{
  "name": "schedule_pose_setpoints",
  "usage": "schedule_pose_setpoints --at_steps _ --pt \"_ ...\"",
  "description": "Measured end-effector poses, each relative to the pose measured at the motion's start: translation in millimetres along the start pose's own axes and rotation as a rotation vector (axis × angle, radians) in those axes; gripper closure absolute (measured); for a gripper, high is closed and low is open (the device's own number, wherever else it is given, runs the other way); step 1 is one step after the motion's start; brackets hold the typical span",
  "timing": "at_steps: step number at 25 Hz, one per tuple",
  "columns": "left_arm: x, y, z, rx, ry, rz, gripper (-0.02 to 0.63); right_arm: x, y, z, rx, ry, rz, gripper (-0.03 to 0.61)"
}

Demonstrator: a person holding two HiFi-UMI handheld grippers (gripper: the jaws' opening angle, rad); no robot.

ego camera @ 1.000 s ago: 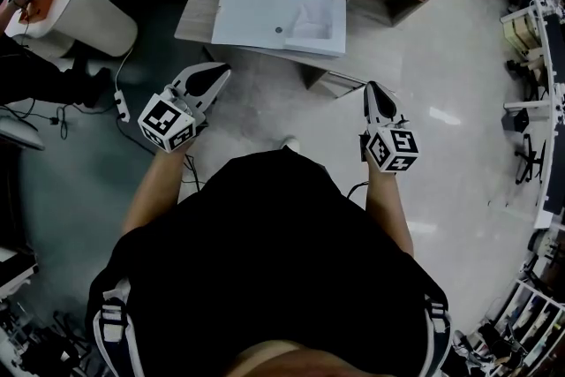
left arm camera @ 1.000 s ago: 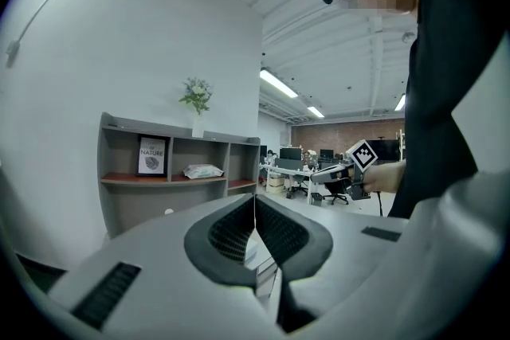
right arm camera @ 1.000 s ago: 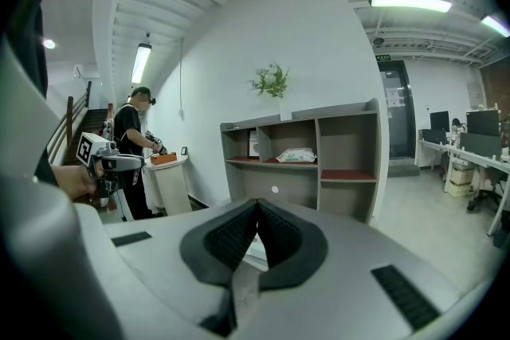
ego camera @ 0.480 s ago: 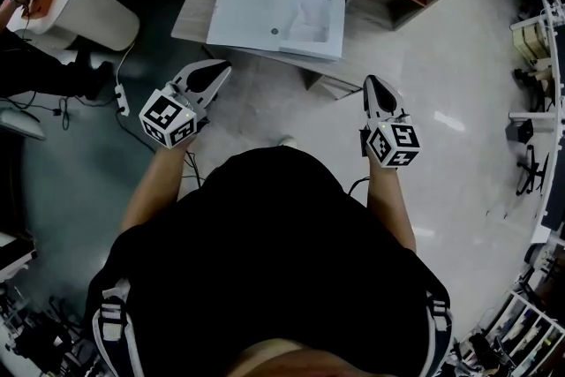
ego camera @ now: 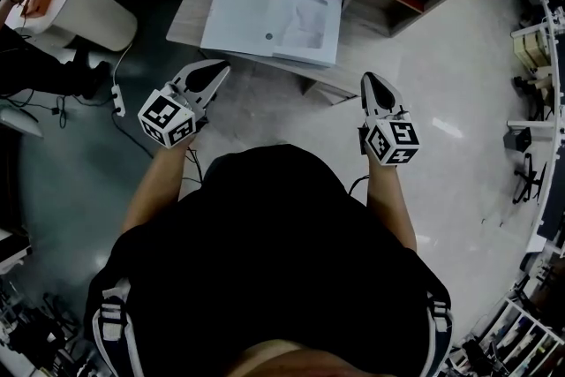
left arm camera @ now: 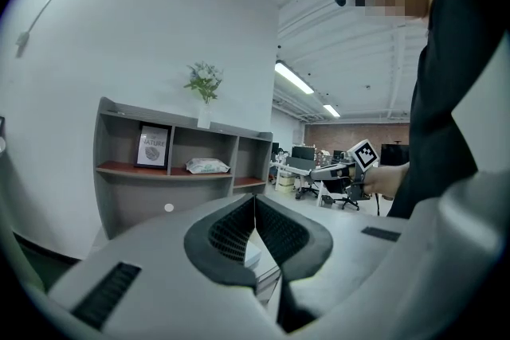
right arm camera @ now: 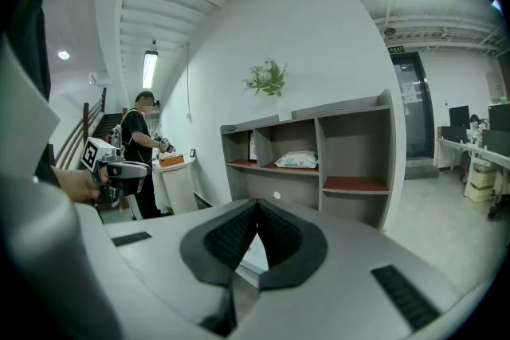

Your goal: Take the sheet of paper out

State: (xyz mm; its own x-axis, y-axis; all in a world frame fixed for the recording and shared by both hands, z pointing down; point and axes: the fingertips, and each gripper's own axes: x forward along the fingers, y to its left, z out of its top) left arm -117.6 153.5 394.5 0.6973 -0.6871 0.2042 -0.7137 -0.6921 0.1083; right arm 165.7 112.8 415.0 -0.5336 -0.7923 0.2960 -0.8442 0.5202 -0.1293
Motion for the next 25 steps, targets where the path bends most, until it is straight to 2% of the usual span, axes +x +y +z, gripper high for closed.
schedule_pose_setpoints --at_steps 16,25 --pt "42.8 -9.9 15.5 -0.005 -0.029 -0.066 0.589 23.6 -0.6 26.5 -0.023 -0.019 0.068 0.565" --pt "56.4 -8.4 19.9 -0.008 -0.030 -0.121 0.589 21.7 -9.4 19.6 0.001 -0.005 0.036 0.565"
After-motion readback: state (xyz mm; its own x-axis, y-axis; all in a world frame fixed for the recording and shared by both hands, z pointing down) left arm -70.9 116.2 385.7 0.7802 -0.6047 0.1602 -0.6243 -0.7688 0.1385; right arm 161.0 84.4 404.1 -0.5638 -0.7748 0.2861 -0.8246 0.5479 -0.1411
